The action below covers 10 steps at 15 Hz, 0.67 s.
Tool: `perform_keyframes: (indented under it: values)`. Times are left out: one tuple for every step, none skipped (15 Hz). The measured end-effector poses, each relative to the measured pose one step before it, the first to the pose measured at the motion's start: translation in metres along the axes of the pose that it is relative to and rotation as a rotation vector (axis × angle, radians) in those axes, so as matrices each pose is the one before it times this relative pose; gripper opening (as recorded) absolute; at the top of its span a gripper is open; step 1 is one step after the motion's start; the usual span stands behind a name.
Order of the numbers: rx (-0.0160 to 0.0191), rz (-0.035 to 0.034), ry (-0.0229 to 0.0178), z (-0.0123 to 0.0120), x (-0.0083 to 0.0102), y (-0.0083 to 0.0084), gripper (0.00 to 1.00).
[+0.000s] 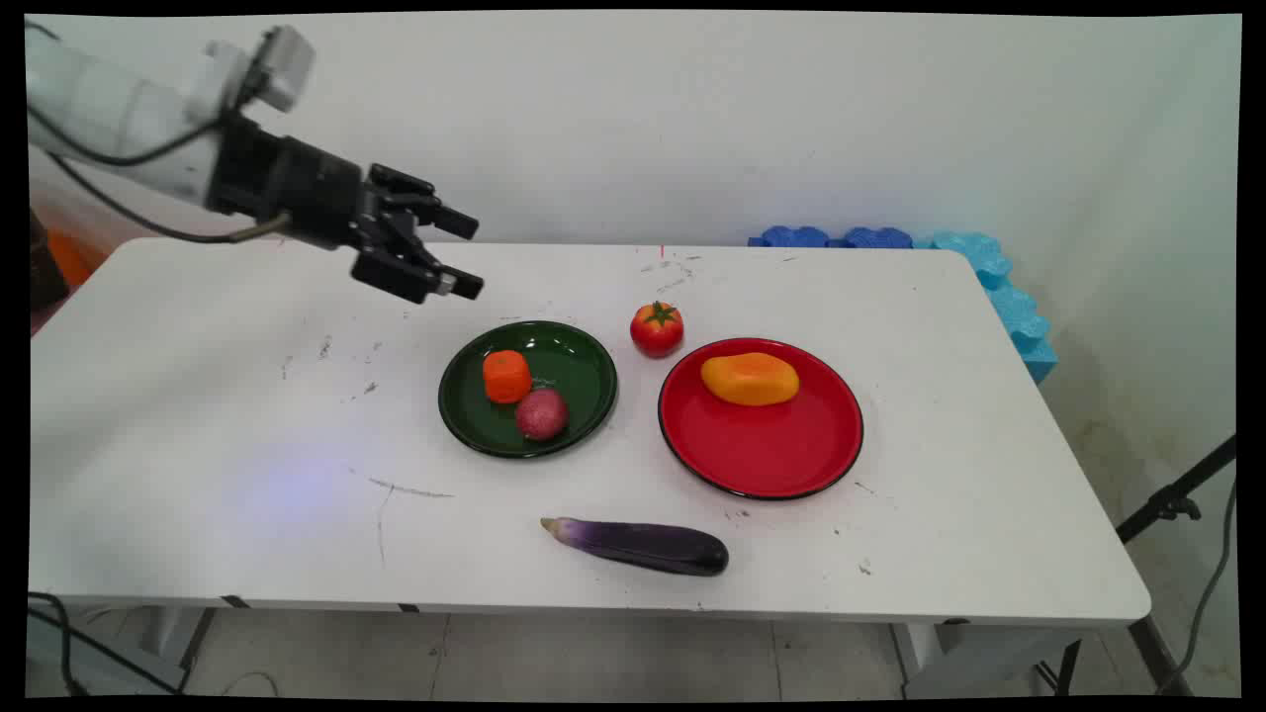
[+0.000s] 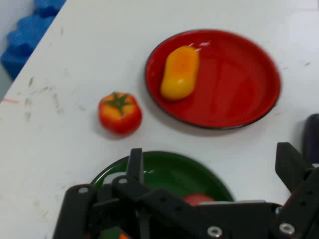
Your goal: Pick up the mandarin from the green plate
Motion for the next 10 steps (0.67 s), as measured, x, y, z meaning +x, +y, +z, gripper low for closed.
perform_keyframes:
  values:
    - [0.01136, 0.00300, -0.02343, 0.00699, -0.00074, -0.00423, 1.00]
    - [0.01163, 0.00759, -0.02708, 0.00813, -0.00120, -0.00477, 1.00]
    - [0.00943, 0.01084, -0.02704, 0.00838, -0.00154, -0.00462, 1.00]
    - [0.00646, 0.01122, -0.02376, 0.00727, -0.00178, -0.00374, 1.00]
    - [0.00495, 0.01167, -0.02650, 0.00892, -0.00217, -0.00407, 1.00]
    - [0.00262, 0.01004, -0.02522, 0.00921, -0.00198, -0.00367, 1.00]
    - [0.00048, 0.00673, -0.02116, 0.00802, -0.00203, -0.00288, 1.00]
    - [-0.00210, 0.00452, -0.02339, 0.00924, -0.00243, -0.00290, 1.00]
    - [-0.00437, 0.00264, -0.02205, 0.00910, -0.00230, -0.00245, 1.00]
    - [-0.00689, 0.00094, -0.01756, 0.00763, -0.00207, -0.00167, 1.00]
